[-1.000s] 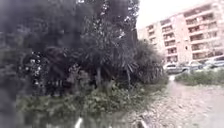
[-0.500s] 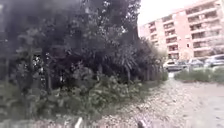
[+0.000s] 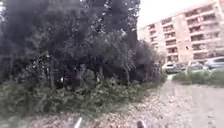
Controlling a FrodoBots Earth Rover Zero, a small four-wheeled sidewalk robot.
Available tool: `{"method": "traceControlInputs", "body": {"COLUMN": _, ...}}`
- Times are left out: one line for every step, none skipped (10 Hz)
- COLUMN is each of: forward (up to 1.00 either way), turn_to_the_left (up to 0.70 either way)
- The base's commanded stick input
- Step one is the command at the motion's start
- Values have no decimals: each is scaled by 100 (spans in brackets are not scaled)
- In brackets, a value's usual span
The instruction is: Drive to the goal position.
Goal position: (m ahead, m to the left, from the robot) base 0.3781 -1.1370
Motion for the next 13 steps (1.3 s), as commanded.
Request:
{"method": "traceControlInputs", "body": {"forward": 0, "turn_to_the_left": -100}}
{"method": "traceControlInputs", "body": {"forward": 0, "turn_to_the_left": -100}}
{"method": "traceControlInputs", "body": {"forward": 0, "turn_to_the_left": -100}}
{"method": "traceControlInputs", "body": {"forward": 0, "turn_to_the_left": -100}}
{"method": "traceControlInputs", "body": {"forward": 0, "turn_to_the_left": -100}}
{"method": "traceControlInputs", "body": {"forward": 0, "turn_to_the_left": -100}}
{"method": "traceControlInputs", "body": {"forward": 0, "turn_to_the_left": -100}}
{"method": "traceControlInputs", "body": {"forward": 0, "turn_to_the_left": -100}}
{"method": "traceControlInputs", "body": {"forward": 0, "turn_to_the_left": -100}}
{"method": "traceControlInputs", "body": {"forward": 0, "turn_to_the_left": -100}}
{"method": "traceControlInputs", "body": {"forward": 0, "turn_to_the_left": -100}}
{"method": "traceControlInputs", "body": {"forward": 0, "turn_to_the_left": -100}}
{"method": "traceControlInputs", "body": {"forward": 0, "turn_to_the_left": -100}}
